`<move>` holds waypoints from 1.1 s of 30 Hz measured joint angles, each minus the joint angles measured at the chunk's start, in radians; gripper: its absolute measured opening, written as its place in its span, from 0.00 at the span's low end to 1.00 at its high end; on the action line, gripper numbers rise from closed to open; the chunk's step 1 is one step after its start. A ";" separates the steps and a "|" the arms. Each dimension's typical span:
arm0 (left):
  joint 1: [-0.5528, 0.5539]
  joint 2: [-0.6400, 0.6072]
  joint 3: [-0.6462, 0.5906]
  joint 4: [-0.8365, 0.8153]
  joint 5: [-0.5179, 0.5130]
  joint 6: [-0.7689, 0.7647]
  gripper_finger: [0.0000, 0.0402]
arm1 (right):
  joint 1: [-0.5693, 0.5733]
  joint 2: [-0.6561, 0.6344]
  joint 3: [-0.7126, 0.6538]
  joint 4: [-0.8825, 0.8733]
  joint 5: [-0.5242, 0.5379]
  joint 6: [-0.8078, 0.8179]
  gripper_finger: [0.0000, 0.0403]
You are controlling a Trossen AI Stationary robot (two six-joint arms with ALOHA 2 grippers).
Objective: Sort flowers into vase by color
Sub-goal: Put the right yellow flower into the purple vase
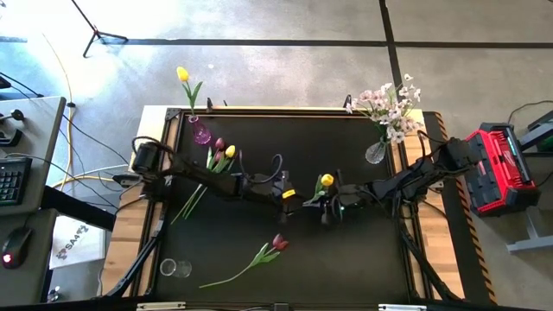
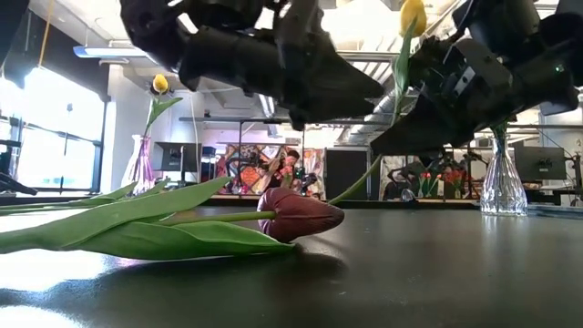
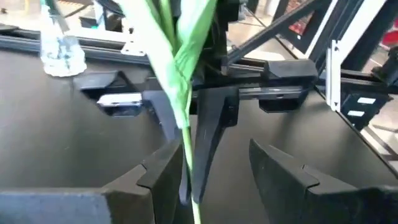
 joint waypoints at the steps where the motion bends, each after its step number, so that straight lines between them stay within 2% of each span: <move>1: 0.001 0.018 0.020 0.000 0.003 0.007 0.44 | -0.003 0.000 0.000 -0.009 -0.009 -0.001 0.00; 7: 0.011 0.057 0.086 -0.007 0.022 0.067 0.44 | 0.007 0.001 0.000 -0.069 -0.021 -0.001 0.00; 17: 0.061 0.063 0.117 -0.065 0.044 0.022 0.44 | 0.015 0.001 0.000 0.015 -0.008 -0.128 0.00; 21: 0.061 0.064 0.117 -0.051 0.088 0.052 0.43 | 0.011 0.001 0.001 0.034 -0.007 -0.157 0.00; 28: 0.060 0.064 0.116 -0.046 0.158 0.066 0.35 | 0.002 0.001 0.061 -0.022 -0.036 -0.203 0.00; 33: 0.060 0.064 0.116 -0.053 0.156 0.066 0.25 | 0.003 0.001 0.089 -0.096 -0.046 -0.207 0.00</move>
